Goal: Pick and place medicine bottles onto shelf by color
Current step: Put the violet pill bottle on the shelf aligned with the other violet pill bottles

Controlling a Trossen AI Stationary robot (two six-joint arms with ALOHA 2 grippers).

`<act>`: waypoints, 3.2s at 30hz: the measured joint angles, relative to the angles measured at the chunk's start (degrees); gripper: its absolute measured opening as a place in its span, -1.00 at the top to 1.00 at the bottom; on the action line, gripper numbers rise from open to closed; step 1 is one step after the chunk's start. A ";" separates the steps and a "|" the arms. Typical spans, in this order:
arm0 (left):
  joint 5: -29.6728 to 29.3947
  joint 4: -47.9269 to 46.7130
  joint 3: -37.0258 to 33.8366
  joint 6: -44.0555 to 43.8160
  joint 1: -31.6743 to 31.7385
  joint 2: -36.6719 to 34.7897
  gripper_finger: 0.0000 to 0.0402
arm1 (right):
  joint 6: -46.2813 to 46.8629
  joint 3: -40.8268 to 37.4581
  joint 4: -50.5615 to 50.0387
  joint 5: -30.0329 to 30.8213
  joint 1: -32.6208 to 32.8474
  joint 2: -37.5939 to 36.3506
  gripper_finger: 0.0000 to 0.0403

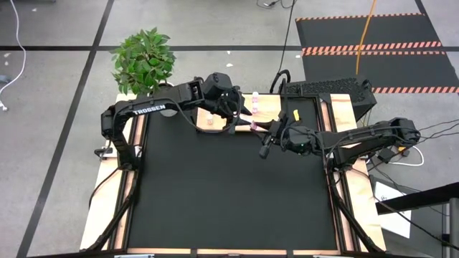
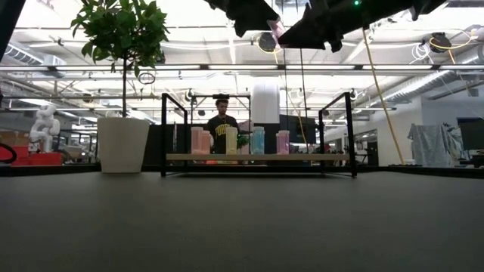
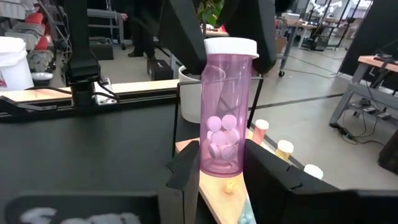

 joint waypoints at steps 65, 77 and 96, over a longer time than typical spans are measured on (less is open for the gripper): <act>-10.43 9.04 0.04 6.80 5.69 21.46 0.41 | 49.35 -8.15 -35.27 -7.94 7.65 -0.02 -0.05; -10.19 9.30 0.04 6.68 5.90 21.46 0.41 | 49.13 -8.15 -33.93 -6.34 7.54 -0.02 -0.05; -8.71 9.67 0.04 5.58 5.62 22.36 0.41 | 49.86 -8.15 -33.90 -6.40 7.57 -0.02 -0.05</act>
